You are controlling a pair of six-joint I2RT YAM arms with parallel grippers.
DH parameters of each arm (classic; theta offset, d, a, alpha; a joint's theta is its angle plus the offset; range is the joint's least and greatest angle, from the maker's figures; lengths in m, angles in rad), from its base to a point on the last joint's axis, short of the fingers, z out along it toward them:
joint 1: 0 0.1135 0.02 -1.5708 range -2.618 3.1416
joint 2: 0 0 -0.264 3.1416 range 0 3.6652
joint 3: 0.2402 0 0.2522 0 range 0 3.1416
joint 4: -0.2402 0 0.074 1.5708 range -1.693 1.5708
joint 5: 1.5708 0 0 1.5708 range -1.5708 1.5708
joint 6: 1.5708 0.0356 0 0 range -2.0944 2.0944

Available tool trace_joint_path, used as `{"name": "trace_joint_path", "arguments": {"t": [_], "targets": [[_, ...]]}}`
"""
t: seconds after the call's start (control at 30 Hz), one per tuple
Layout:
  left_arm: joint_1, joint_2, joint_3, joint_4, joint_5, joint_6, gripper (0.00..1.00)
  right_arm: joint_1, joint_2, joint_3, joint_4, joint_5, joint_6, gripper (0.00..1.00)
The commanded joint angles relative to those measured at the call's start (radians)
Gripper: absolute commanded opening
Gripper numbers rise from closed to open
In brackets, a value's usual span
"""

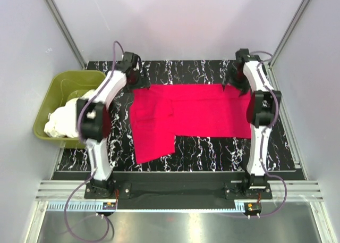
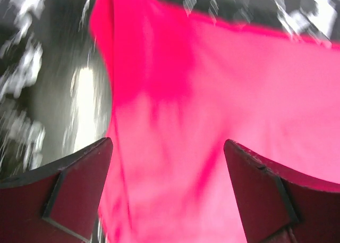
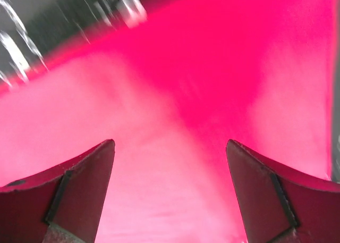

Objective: Fold and stack the t-shirts
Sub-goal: Fold the tshirt

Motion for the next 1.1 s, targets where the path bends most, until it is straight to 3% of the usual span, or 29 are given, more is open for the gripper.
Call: {"name": "trace_joint_path", "arguments": {"t": [0.0, 0.07, 0.17, 0.27, 0.37, 0.53, 0.63, 0.73, 0.83, 1.07], "targets": [[-0.081, -0.372, -0.195, 0.000, -0.061, -0.008, 0.91, -0.005, -0.353, -0.324, -0.050, 0.013, 0.042, 0.93], [-0.154, -0.473, -0.297, -0.040, -0.070, -0.002, 0.87, -0.005, -0.541, -0.569, 0.008, -0.021, 0.071, 0.90], [-0.216, -0.668, -0.543, -0.043, -0.031, -0.054, 0.73, -0.005, -0.749, -0.848, 0.088, -0.151, 0.114, 0.85], [-0.250, -0.871, -0.816, -0.031, -0.004, -0.110, 0.55, -0.039, -0.907, -1.051, 0.144, -0.268, 0.151, 0.78], [-0.257, -0.958, -0.927, -0.039, -0.035, -0.139, 0.51, -0.045, -1.004, -1.174, 0.162, -0.289, 0.155, 0.71], [-0.248, -0.940, -1.098, 0.033, -0.073, -0.183, 0.53, -0.047, -1.104, -1.253, 0.142, -0.305, 0.146, 0.52], [-0.239, -0.875, -1.119, 0.041, -0.107, -0.261, 0.52, -0.051, -1.130, -1.258, 0.103, -0.268, 0.132, 0.50], [-0.221, -0.907, -1.181, 0.091, -0.107, -0.329, 0.52, -0.073, -1.144, -1.239, 0.084, -0.227, 0.119, 0.51], [-0.175, -0.929, -1.234, 0.179, -0.047, -0.335, 0.51, -0.122, -1.135, -1.228, 0.090, -0.223, 0.106, 0.51], [-0.130, -0.802, -1.257, 0.289, 0.037, -0.317, 0.49, -0.263, -1.060, -1.241, 0.124, -0.256, 0.094, 0.50]]}}
